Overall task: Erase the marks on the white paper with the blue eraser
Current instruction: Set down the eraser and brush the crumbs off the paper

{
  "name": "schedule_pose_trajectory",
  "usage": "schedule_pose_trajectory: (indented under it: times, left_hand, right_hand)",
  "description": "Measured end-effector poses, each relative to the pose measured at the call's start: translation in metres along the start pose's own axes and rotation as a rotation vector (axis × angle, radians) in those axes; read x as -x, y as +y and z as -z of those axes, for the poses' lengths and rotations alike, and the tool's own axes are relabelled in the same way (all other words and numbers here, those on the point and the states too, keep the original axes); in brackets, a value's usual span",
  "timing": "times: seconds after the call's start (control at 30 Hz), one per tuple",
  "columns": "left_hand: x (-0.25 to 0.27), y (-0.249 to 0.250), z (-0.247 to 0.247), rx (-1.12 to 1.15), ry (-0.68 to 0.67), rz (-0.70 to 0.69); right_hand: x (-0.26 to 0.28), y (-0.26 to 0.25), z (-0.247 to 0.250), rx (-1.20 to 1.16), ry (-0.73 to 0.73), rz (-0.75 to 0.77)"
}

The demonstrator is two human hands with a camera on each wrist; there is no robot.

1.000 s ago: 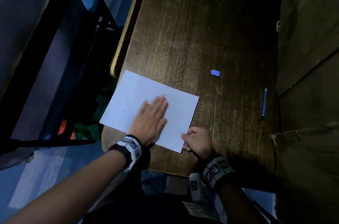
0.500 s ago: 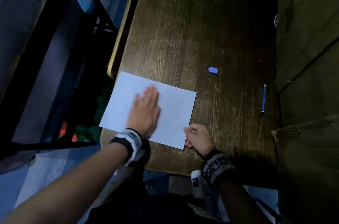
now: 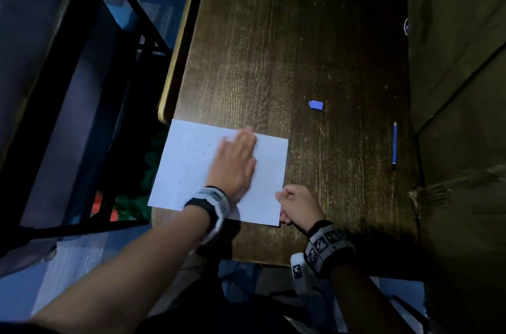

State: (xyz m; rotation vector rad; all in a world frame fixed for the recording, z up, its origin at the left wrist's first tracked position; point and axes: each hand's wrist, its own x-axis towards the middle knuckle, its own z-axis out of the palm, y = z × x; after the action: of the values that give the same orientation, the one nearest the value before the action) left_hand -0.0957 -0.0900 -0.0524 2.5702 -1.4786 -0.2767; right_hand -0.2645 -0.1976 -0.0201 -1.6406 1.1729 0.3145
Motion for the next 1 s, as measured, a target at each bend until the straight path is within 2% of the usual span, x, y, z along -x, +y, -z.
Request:
schedule_pose_trajectory:
  times: [0.07,0.1,0.17,0.23,0.33,0.4,0.43,0.47,0.5,0.57,0.6,0.63,0.67,0.73,0.8,0.83,0.9,0.93,1.0]
  left_hand:
    - [-0.01,0.038,-0.013,-0.009,-0.11,-0.248]
    - [-0.015,0.047,-0.017,-0.048,-0.16,-0.319]
    - [-0.026,0.038,-0.014,-0.106,-0.183,-0.323]
    - [-0.028,0.008,-0.007,-0.132,-0.148,-0.197]
    - [-0.018,-0.048,0.013,-0.107,-0.068,0.16]
    - [-0.015,-0.055,0.02,-0.103,-0.071,0.342]
    - [-0.016,-0.044,0.02,-0.099,-0.053,0.354]
    - [-0.016,-0.026,0.017,-0.08,-0.04,0.299]
    - [-0.013,-0.004,0.008,-0.049,-0.049,0.185]
    - [0.0,0.034,-0.01,-0.011,-0.155,-0.109]
    - [0.006,0.041,-0.017,-0.031,-0.197,-0.207]
    - [0.009,0.035,-0.019,-0.06,-0.196,-0.236]
    - [0.011,0.023,-0.018,-0.071,-0.153,-0.183]
    - [0.02,-0.012,-0.01,-0.053,-0.052,0.018]
    - [0.034,-0.05,0.002,-0.041,-0.012,0.191]
    - [0.037,-0.06,0.005,-0.037,-0.008,0.23]
    - [0.03,-0.053,0.006,-0.043,0.001,0.238]
    - [0.023,-0.036,0.003,-0.063,-0.002,0.187]
    - [0.017,0.006,-0.012,-0.074,-0.033,-0.005]
  right_hand:
    - [-0.002,0.0,-0.001,0.043,0.008,0.009]
    - [-0.003,0.0,-0.002,0.054,0.009,0.011]
    - [-0.005,-0.001,-0.003,0.042,0.005,-0.003]
    - [-0.005,-0.002,-0.004,0.023,0.013,-0.007]
    - [-0.002,-0.004,-0.004,0.026,0.018,-0.009]
    - [-0.001,-0.007,-0.003,0.035,0.02,-0.02]
    - [-0.001,-0.008,-0.003,0.039,0.021,-0.025]
    - [-0.002,-0.01,-0.003,0.042,0.025,-0.027]
    - [-0.003,-0.012,-0.004,0.048,0.025,-0.027]
    - [-0.004,-0.015,-0.005,0.053,0.016,-0.028]
    - [-0.005,-0.015,-0.005,0.049,0.01,-0.032]
    - [-0.006,-0.016,-0.005,0.046,0.005,-0.036]
    - [-0.006,-0.015,-0.005,0.046,0.003,-0.039]
    - [-0.005,-0.014,-0.004,0.055,0.012,-0.037]
    - [-0.003,-0.013,-0.004,0.068,0.018,-0.031]
    - [-0.003,-0.012,-0.004,0.071,0.02,-0.03]
    - [-0.004,-0.011,-0.005,0.07,0.022,-0.031]
    - [-0.005,-0.011,-0.006,0.068,0.026,-0.028]
    - [-0.005,-0.011,-0.006,0.067,0.031,-0.025]
